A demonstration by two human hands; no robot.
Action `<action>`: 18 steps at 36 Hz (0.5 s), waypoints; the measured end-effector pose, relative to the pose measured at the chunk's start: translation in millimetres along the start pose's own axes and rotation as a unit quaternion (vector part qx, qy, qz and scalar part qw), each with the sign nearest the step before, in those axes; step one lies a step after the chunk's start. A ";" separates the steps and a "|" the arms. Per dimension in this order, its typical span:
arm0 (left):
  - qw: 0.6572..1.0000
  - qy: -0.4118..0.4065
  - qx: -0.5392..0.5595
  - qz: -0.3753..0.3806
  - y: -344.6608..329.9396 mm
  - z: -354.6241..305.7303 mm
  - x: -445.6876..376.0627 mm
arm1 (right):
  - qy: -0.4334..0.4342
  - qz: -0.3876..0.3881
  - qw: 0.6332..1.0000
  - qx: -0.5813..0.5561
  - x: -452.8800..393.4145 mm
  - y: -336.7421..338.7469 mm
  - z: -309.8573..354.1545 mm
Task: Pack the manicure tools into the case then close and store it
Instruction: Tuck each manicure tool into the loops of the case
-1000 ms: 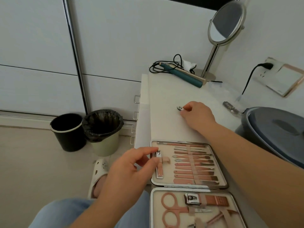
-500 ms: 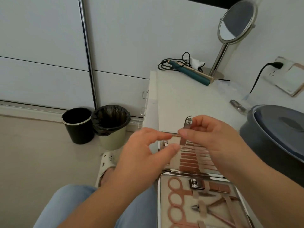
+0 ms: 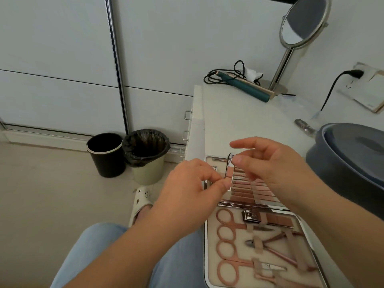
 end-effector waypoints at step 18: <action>0.997 -0.005 -0.062 -0.036 -8.8 19.2 -1.0 | -0.028 0.008 0.989 0.142 -46.5 -0.8 -22.0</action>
Point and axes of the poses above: each hand's wrist, its own x-axis away from the middle knuckle, its own y-axis out of the back of the hand, z = x × y, the point moved 1 cm from there along -x, towards the middle knuckle, and after that the axes turned 3 degrees about z, right-handed, at the moved point
